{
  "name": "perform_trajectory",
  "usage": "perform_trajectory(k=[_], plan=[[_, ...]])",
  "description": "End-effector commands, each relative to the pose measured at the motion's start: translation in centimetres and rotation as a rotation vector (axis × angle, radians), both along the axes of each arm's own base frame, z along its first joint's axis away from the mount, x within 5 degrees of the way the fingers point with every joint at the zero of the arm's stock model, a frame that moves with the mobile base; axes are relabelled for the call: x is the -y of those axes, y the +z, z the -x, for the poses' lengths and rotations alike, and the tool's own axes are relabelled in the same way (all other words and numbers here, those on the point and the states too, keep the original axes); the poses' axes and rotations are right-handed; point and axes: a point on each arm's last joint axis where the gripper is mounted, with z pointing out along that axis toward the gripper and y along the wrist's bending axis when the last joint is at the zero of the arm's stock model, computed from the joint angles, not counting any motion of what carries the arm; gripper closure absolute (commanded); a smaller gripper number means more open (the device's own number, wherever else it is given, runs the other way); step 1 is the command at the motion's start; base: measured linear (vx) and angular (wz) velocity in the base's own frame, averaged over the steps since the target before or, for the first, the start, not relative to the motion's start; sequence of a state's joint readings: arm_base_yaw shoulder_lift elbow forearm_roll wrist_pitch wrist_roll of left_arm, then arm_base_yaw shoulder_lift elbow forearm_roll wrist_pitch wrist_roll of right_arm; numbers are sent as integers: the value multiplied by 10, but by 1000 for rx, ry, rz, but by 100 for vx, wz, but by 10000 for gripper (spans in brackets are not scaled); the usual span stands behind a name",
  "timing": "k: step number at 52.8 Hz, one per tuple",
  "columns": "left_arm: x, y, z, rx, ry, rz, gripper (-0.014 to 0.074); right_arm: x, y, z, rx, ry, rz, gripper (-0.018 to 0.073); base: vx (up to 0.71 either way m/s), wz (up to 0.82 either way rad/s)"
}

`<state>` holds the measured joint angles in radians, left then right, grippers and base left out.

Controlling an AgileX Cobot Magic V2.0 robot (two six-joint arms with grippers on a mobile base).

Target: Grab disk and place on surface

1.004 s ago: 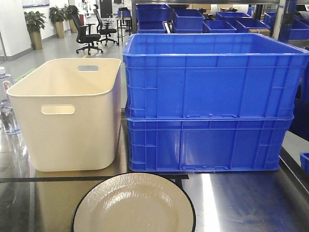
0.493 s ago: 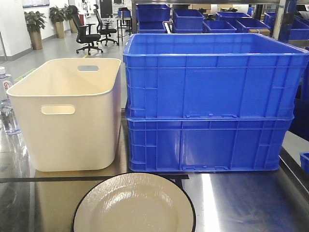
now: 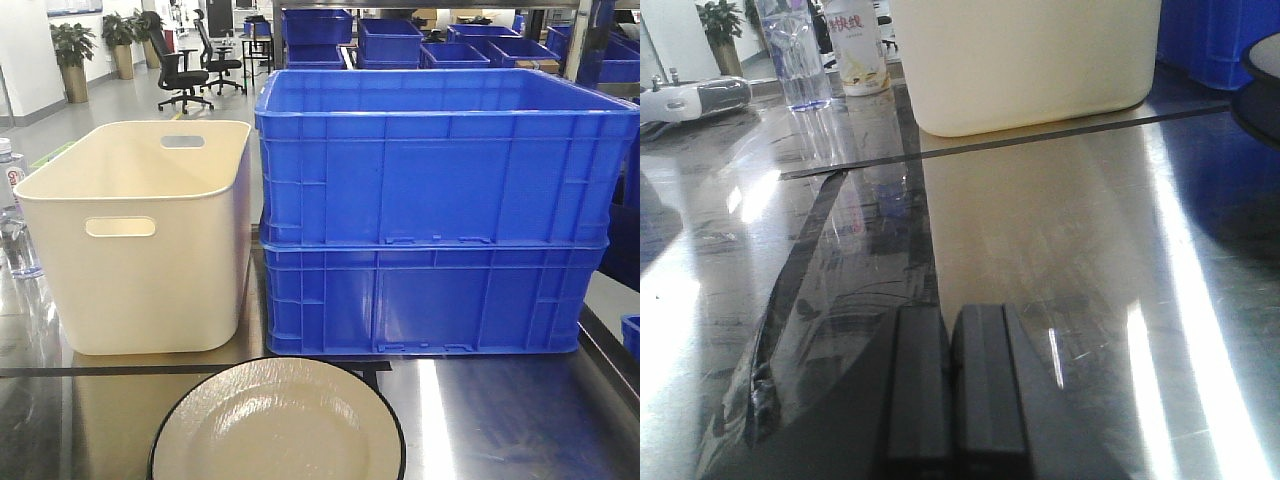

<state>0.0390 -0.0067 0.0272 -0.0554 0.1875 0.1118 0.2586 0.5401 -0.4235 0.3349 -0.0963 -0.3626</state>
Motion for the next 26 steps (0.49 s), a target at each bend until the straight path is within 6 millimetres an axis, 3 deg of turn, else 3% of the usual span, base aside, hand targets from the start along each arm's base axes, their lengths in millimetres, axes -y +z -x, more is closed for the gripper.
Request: perform_trajectory(k=[1,26], plan=[[0,3,0,80,6,15,604,3,18,1,109,-30,-20,568,0,0],[0,3,0,80,6,15,604,3,18,1,109,-30,-20,568,0,0]])
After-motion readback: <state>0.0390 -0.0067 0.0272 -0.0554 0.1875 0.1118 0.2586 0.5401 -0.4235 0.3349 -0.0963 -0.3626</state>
